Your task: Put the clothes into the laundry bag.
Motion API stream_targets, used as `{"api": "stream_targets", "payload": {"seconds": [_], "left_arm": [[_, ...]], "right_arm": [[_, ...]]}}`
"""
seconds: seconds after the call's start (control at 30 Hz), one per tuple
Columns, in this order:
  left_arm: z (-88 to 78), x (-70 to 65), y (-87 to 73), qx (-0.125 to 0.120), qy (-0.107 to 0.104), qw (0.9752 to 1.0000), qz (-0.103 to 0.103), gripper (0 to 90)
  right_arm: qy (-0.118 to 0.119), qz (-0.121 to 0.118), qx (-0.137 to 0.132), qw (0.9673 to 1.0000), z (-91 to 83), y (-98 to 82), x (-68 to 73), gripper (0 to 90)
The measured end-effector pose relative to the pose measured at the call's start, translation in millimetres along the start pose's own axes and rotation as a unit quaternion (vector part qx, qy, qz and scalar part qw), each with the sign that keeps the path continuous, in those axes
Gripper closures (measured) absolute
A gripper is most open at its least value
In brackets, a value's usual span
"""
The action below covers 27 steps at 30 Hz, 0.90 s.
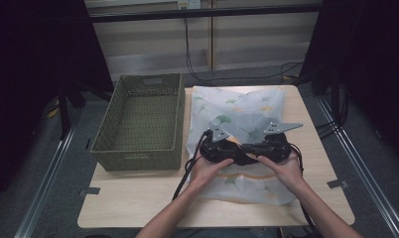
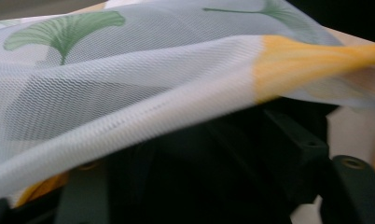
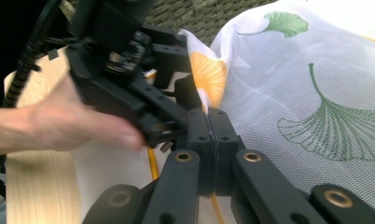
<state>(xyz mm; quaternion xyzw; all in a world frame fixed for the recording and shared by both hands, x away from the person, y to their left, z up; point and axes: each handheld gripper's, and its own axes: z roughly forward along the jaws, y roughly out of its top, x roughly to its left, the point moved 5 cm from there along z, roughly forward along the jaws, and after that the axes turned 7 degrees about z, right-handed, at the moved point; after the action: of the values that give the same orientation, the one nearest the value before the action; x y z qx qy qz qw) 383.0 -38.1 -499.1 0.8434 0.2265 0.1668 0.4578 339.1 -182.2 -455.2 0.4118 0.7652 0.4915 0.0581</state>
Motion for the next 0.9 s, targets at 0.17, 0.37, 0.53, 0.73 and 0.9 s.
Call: {"api": "stream_targets", "payload": {"seconds": [0.17,0.37,0.53,0.73,0.9], "left_arm": [[-22.9,-4.9,0.2,0.003,-0.030,0.9994,0.017,25.8],[-61.1,-2.2,3.5,-0.013,-0.023,0.9992,0.031,24.6],[-89.9,6.0,-2.5,-0.022,-0.025,0.9989,0.035,42.3],[-117.1,16.2,-28.5,-0.006,-0.016,0.9993,0.034,55.1],[-139.8,22.3,-57.3,0.017,-0.010,0.9993,0.032,61.3]], "right_arm": [[-0.001,-0.001,0.002,1.0000,0.8,-0.8,-0.4,90.0],[-0.003,0.000,0.003,1.0000,0.9,-0.8,-0.7,90.0],[-0.004,-0.001,0.007,1.0000,1.8,-2.3,-1.2,90.0],[-0.004,-0.002,0.009,0.9999,2.9,-3.5,-1.4,90.0],[-0.004,-0.003,0.010,0.9999,2.9,-3.7,-1.4,90.0]]}}
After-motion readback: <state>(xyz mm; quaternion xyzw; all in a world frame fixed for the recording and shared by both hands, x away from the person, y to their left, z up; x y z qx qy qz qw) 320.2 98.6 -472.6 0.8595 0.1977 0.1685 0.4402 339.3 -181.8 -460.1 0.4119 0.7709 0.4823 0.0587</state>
